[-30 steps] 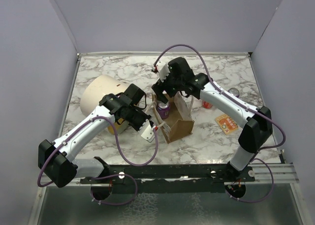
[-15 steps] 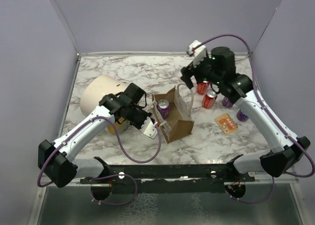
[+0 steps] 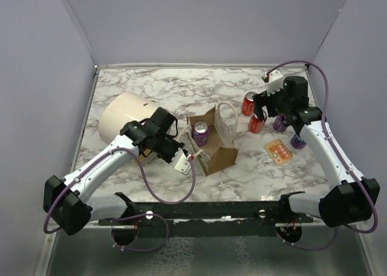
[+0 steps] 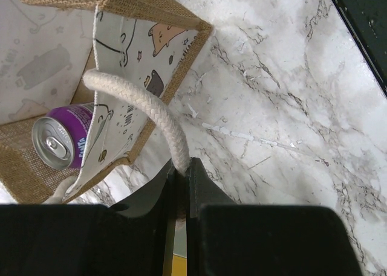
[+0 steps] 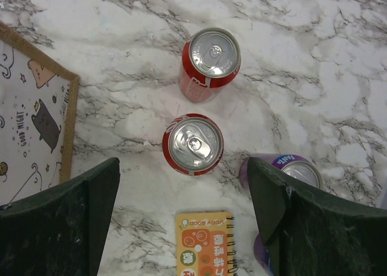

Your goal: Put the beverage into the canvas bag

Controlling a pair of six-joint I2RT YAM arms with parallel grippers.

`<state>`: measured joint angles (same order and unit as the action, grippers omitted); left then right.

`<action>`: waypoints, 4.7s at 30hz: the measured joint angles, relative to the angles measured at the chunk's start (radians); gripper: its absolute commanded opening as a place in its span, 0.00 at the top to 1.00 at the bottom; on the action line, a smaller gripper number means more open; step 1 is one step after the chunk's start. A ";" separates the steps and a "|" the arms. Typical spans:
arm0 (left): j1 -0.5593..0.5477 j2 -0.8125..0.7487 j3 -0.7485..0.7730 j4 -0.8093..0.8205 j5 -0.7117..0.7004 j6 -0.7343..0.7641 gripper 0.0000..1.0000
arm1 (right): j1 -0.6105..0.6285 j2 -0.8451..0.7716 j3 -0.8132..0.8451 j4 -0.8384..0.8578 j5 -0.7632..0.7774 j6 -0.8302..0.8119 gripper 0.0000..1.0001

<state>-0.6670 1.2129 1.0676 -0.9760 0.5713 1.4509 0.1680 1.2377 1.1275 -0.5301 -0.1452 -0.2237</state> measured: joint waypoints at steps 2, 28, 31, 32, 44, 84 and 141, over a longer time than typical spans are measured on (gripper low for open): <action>0.001 -0.003 -0.013 0.006 0.000 0.001 1.00 | 0.000 0.020 -0.002 0.002 -0.001 -0.014 0.13; 0.011 0.020 -0.013 0.021 0.001 0.006 1.00 | -0.034 0.317 -0.014 0.038 0.006 -0.071 0.07; 0.011 0.020 -0.013 0.021 0.002 0.006 1.00 | -0.044 0.336 -0.014 0.037 -0.014 -0.071 0.10; 0.011 0.020 -0.013 0.021 0.003 0.006 1.00 | -0.046 0.341 -0.014 0.037 -0.021 -0.071 0.12; 0.011 0.016 -0.013 0.021 0.016 0.007 1.00 | -0.053 0.352 -0.014 0.037 -0.072 -0.069 0.49; 0.019 0.008 -0.046 0.048 0.031 0.000 1.00 | 0.308 0.126 0.536 -0.326 -0.470 -0.138 0.99; 0.020 0.008 -0.049 0.055 0.031 0.014 1.00 | 0.525 0.423 0.221 -0.242 -0.133 -0.214 0.99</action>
<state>-0.6472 1.2209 1.0183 -0.9211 0.6018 1.4647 0.6926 1.6608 1.3487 -0.7719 -0.2779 -0.4377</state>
